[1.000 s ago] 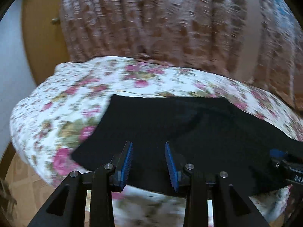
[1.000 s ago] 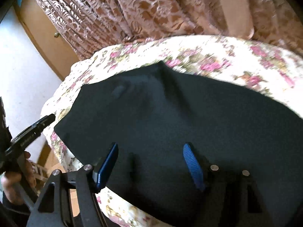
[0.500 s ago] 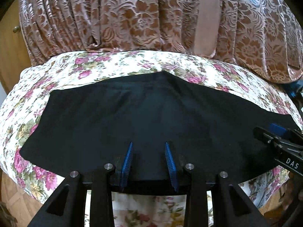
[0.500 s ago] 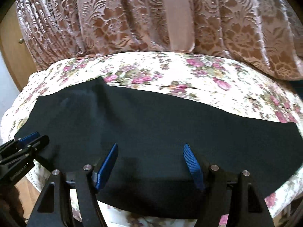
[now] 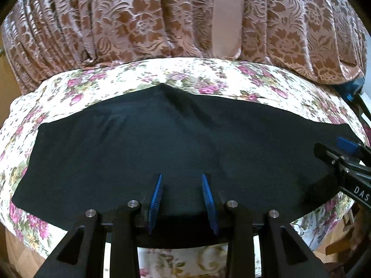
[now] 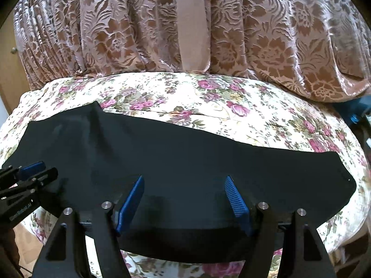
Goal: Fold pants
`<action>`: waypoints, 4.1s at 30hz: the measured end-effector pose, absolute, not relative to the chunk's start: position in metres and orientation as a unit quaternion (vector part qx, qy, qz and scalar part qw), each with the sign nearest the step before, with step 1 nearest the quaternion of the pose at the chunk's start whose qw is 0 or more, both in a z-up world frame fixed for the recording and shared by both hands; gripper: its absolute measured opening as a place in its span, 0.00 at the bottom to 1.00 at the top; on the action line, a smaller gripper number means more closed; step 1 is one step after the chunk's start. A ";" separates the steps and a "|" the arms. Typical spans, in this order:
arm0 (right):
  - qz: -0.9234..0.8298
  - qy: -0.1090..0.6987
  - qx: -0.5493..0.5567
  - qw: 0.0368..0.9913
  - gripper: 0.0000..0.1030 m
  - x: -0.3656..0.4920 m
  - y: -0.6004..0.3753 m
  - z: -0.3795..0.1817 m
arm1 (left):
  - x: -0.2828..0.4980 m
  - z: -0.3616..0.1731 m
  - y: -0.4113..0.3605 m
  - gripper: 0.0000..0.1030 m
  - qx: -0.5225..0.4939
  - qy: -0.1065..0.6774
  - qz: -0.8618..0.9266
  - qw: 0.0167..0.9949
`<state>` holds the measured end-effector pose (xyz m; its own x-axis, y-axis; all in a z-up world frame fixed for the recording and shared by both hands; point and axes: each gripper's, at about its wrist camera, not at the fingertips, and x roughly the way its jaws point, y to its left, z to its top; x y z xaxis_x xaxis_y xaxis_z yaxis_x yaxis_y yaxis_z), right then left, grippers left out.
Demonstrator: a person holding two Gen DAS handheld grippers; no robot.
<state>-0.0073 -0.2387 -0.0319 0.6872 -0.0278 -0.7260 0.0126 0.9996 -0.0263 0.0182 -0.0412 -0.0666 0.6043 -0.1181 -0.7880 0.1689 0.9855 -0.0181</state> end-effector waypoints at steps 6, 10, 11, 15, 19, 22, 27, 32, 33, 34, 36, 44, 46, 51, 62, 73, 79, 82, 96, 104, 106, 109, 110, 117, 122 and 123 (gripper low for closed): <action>-0.046 0.397 -0.005 0.917 0.70 -0.010 -0.267 -0.031 | 0.022 -0.070 -0.062 0.34 0.038 0.443 -0.101 0.890; -0.068 0.400 0.009 0.914 0.70 -0.014 -0.290 -0.031 | 0.023 -0.071 -0.078 0.34 0.050 0.442 -0.119 0.887; -0.073 0.401 0.012 0.913 0.70 -0.015 -0.296 -0.031 | 0.023 -0.071 -0.080 0.34 0.052 0.442 -0.122 0.887; -0.101 0.409 0.048 0.906 0.70 -0.021 -0.334 -0.032 | 0.024 -0.072 -0.090 0.34 0.057 0.441 -0.134 0.885; -0.137 0.419 0.067 0.895 0.70 -0.029 -0.367 -0.036 | 0.027 -0.077 -0.096 0.34 0.061 0.448 -0.141 0.881; -0.167 0.426 0.078 0.886 0.70 -0.038 -0.394 -0.040 | 0.030 -0.082 -0.100 0.34 0.064 0.454 -0.145 0.877; -0.180 0.429 0.163 0.870 0.70 -0.054 -0.454 -0.049 | 0.032 -0.089 -0.102 0.34 0.061 0.463 -0.146 0.872; -0.181 0.386 0.341 0.838 0.70 -0.080 -0.526 -0.068 | 0.033 -0.091 -0.100 0.34 0.058 0.463 -0.147 0.872; -0.180 0.374 0.367 0.832 0.70 -0.084 -0.538 -0.072 | 0.033 -0.092 -0.100 0.34 0.057 0.464 -0.148 0.871; -0.179 0.365 0.387 0.828 0.70 -0.087 -0.548 -0.076 | 0.033 -0.092 -0.100 0.34 0.056 0.465 -0.148 0.871; -0.182 0.352 0.419 0.817 0.70 -0.090 -0.566 -0.085 | 0.034 -0.092 -0.098 0.34 0.053 0.465 -0.149 0.871; -0.163 0.317 0.470 0.808 0.60 -0.074 -0.595 -0.100 | 0.035 -0.094 -0.099 0.34 0.056 0.465 -0.152 0.870; -0.160 0.319 0.468 0.808 0.49 -0.068 -0.598 -0.102 | 0.036 -0.094 -0.099 0.34 0.054 0.466 -0.153 0.870; -0.157 0.336 0.440 0.818 0.17 -0.053 -0.597 -0.101 | 0.038 -0.090 -0.095 0.34 0.042 0.468 -0.155 0.869; -0.149 0.383 0.156 0.898 0.16 -0.004 -0.487 -0.024 | 0.038 -0.071 -0.071 0.34 -0.016 0.459 -0.161 0.873; -0.078 0.369 -0.044 0.925 0.15 0.030 -0.333 0.005 | 0.030 -0.069 -0.025 0.34 -0.056 0.454 -0.133 0.879; -0.034 0.372 -0.094 0.923 0.15 0.038 -0.269 0.001 | 0.028 -0.075 0.000 0.34 -0.081 0.459 -0.114 0.878; -0.017 0.374 -0.110 0.921 0.15 0.038 -0.247 -0.003 | 0.028 -0.077 0.009 0.34 -0.088 0.460 -0.108 0.877; 0.086 0.398 -0.029 0.913 0.15 0.027 -0.213 -0.018 | 0.036 -0.080 0.042 0.34 -0.195 0.470 -0.160 0.846; 0.167 0.408 0.006 0.898 0.21 0.014 -0.192 -0.026 | 0.054 -0.086 0.044 0.43 -0.285 0.485 -0.238 0.792; 0.187 0.420 -0.007 0.888 0.42 0.012 -0.178 -0.035 | 0.061 -0.090 0.043 0.54 -0.313 0.495 -0.247 0.772; 0.217 0.428 -0.007 0.878 0.58 0.006 -0.170 -0.042 | 0.071 -0.093 0.037 0.59 -0.337 0.505 -0.273 0.746; 0.225 0.428 0.000 0.875 0.58 0.004 -0.171 -0.041 | 0.074 -0.095 0.036 0.60 -0.343 0.508 -0.276 0.740; 0.204 0.439 0.043 0.874 0.60 -0.028 -0.220 -0.032 | 0.090 -0.109 0.006 0.64 -0.369 0.539 -0.312 0.690; 0.122 0.450 0.081 0.881 0.60 -0.064 -0.286 -0.026 | 0.098 -0.119 -0.018 0.62 -0.353 0.562 -0.324 0.674; 0.100 0.453 0.084 0.882 0.61 -0.071 -0.297 -0.026 | 0.099 -0.119 -0.023 0.61 -0.346 0.565 -0.324 0.675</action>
<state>-0.0705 -0.2969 -0.0263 0.5691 0.2527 -0.7825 -0.1005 0.9659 0.2388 0.0993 -0.0234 -0.1190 0.1512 -0.8289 -0.5386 0.0470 0.5502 -0.8337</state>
